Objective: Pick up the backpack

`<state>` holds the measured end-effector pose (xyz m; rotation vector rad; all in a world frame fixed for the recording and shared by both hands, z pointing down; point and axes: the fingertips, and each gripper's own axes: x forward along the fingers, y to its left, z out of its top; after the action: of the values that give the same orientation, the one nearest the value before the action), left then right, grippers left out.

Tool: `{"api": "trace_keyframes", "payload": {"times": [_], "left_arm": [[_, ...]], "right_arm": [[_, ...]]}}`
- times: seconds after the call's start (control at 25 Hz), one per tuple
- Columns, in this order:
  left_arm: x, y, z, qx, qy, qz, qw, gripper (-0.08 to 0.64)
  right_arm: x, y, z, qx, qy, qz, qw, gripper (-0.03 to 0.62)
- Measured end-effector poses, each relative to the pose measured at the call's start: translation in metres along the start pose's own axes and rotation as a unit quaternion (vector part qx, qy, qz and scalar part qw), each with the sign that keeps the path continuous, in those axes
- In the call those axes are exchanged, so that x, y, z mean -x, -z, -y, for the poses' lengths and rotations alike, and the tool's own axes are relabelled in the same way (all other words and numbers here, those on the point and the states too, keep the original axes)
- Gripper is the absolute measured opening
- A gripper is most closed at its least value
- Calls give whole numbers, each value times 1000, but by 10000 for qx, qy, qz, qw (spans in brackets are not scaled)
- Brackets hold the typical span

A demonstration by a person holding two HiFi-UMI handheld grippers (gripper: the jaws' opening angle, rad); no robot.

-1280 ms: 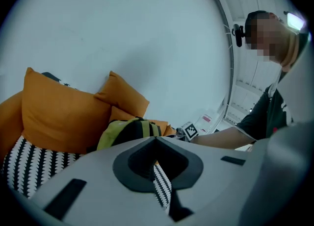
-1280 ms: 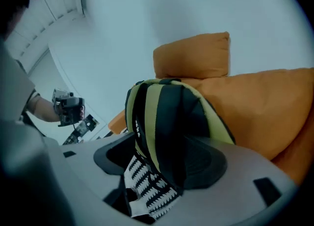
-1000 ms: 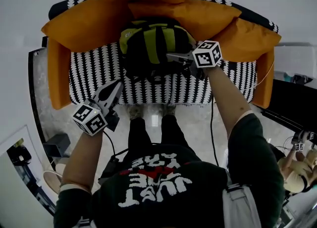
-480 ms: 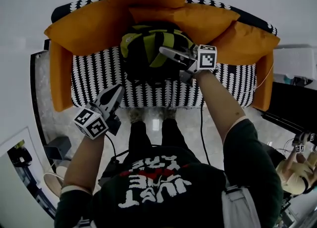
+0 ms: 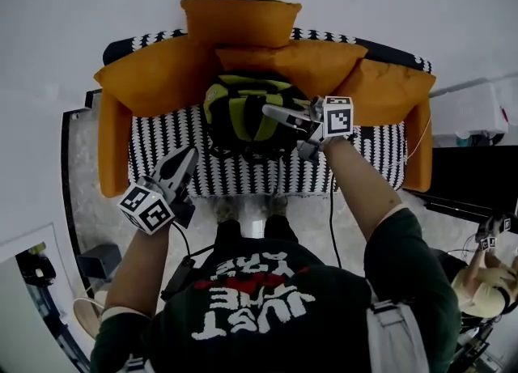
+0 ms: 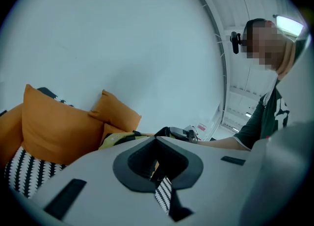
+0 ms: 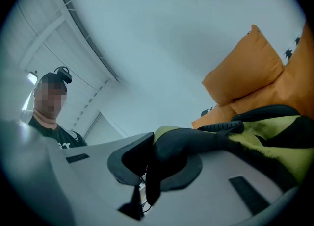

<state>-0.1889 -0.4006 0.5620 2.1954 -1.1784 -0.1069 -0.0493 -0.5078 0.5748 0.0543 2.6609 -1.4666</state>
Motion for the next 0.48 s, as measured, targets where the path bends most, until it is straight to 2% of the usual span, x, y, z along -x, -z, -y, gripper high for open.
{"api": "trace_keyframes", "payload": {"times": [0.2, 0.48], "left_arm": [[18, -43, 15, -256, 36, 309, 9992, 11], [31, -116, 42, -549, 42, 684, 9961, 11]], "right_arm": [[-12, -31, -51, 374, -31, -12, 9993, 57], [-12, -119, -149, 1116, -37, 218, 9935, 57]]}}
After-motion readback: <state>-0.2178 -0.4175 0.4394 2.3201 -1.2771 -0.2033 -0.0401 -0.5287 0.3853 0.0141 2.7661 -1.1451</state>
